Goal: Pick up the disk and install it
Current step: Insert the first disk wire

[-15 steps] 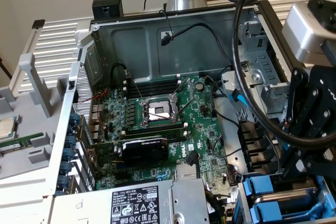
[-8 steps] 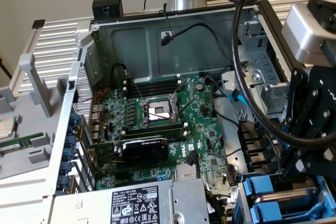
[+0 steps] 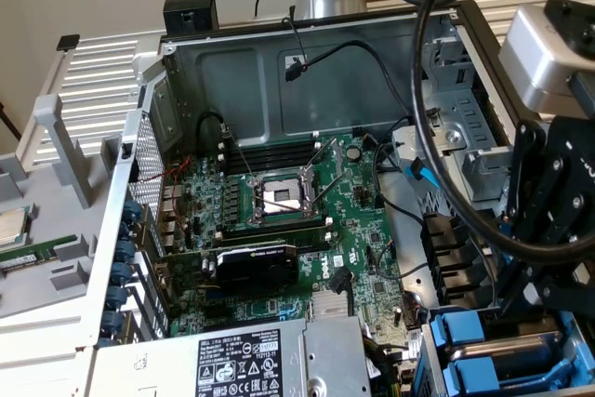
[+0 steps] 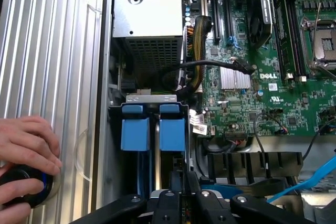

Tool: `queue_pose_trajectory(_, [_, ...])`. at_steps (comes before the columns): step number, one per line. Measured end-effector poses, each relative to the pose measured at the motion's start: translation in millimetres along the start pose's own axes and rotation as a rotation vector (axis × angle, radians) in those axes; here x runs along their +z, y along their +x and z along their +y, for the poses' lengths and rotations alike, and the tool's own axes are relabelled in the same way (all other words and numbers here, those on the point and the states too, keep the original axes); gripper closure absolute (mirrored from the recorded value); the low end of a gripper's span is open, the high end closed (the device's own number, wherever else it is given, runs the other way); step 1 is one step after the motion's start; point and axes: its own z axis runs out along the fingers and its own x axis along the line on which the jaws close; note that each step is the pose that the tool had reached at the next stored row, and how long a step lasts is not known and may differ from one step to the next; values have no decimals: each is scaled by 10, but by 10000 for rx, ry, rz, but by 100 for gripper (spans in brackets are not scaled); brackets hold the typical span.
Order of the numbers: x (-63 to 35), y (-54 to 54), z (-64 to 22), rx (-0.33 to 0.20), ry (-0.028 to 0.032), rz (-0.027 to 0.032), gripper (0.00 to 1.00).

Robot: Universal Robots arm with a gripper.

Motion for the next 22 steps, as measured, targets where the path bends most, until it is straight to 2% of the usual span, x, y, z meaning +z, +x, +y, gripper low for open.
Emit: queue_pose_trajectory(22, [17,0,-12,1,1,3,84])
